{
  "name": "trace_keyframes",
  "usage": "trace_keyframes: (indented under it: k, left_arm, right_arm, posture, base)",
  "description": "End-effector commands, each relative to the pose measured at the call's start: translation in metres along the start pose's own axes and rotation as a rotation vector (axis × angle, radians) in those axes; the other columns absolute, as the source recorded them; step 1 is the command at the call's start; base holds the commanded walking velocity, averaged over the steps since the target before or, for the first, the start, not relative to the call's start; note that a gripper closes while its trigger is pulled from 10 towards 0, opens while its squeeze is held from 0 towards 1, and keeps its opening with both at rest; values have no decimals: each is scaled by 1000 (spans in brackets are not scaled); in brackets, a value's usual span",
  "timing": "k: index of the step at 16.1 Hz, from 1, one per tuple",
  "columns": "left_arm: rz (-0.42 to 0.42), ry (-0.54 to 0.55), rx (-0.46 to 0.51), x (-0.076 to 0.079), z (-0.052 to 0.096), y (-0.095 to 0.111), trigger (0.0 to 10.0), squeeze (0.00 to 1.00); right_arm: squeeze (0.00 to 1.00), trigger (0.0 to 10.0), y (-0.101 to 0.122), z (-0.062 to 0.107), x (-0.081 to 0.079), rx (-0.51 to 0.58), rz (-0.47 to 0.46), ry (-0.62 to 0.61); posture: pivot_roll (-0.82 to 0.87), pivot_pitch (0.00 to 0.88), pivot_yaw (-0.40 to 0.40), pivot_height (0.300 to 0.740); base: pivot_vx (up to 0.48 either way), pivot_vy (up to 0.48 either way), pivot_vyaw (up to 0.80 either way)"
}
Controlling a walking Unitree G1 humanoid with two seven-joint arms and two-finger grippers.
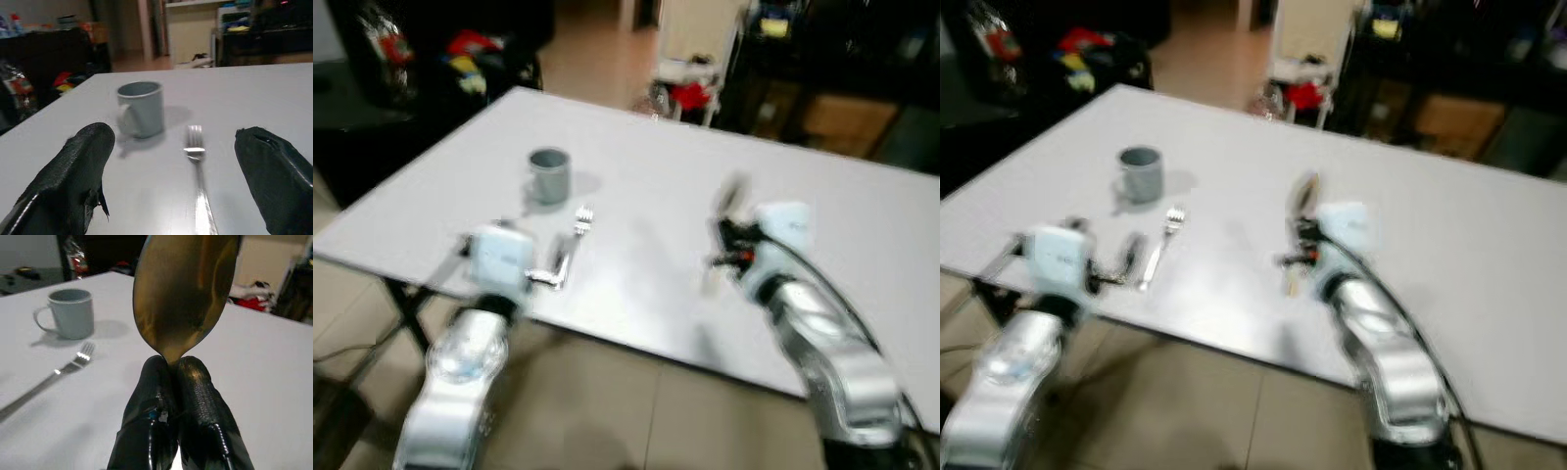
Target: Setting the table
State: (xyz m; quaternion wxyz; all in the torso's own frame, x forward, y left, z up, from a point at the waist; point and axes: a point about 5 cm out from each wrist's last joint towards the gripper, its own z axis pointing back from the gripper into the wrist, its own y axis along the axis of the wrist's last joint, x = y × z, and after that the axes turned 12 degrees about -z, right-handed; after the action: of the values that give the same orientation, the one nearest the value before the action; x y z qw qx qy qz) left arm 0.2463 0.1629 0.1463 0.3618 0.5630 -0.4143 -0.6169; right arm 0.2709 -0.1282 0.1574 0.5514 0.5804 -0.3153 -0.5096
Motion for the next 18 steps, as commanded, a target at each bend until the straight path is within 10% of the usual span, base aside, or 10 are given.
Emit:
trace_keyframes:
  k: [1, 12, 18]
  left_arm:
    - [7, -26, 25, 6, -3, 6, 10000, 0]
    - [6, -32, 38, 11, -5, 8, 10000, 0]
    - [13, -23, 28, 9, -6, 7, 10000, 0]
  right_arm:
    - [0, 10000, 4, 4, 12, 13, 13, -49]
    - [0, 10000, 5, 2, 11, 9, 9, -36]
    - [0, 10000, 4, 1, 9, 7, -2, -37]
  posture:
    - [39, 0, -71, 740]
    - [33, 0, -74, 740]
    - [38, 0, -64, 740]
  base:
    - [349, 0, 0]
    - [189, 0, 0]
    - [0, 466, -650]
